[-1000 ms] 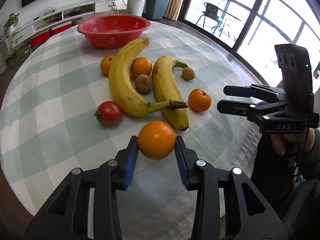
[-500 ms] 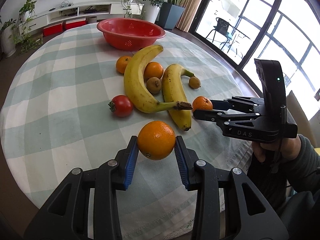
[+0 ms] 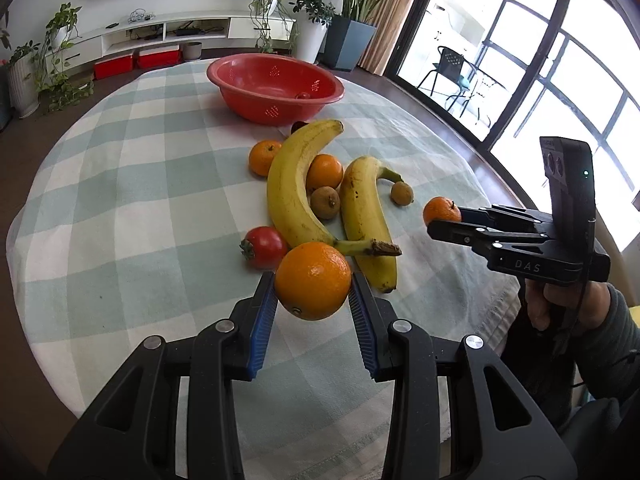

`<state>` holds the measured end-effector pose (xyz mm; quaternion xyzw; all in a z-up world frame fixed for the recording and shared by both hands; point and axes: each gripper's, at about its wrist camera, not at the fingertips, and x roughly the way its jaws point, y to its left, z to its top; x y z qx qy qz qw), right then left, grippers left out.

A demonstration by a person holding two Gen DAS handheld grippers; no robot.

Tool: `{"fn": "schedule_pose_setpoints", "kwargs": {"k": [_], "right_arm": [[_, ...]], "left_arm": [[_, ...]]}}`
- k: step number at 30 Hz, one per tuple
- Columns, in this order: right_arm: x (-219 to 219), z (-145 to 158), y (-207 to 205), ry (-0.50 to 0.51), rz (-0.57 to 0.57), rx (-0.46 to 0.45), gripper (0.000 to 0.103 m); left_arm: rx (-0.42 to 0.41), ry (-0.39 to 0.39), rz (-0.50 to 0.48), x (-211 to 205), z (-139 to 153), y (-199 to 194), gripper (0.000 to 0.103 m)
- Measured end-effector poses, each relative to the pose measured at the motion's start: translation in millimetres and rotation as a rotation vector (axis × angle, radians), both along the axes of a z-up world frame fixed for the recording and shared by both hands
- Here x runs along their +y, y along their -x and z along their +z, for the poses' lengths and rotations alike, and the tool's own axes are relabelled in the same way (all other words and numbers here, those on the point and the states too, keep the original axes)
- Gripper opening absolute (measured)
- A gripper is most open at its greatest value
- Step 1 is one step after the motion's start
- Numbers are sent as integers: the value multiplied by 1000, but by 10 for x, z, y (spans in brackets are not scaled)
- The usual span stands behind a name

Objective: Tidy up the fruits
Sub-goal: 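Lower orange and tangerine into the red bowl and open both grippers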

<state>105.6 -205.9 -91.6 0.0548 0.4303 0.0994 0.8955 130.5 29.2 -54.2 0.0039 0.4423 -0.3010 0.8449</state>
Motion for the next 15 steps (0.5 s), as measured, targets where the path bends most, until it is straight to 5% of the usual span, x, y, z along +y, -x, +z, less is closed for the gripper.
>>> {"fn": "schedule_pose_setpoints", "kwargs": {"k": [15], "right_arm": [[-529, 1002, -918, -29, -41, -182, 41]], "left_arm": [[-168, -62, -12, -395, 895, -1265, 34]]}}
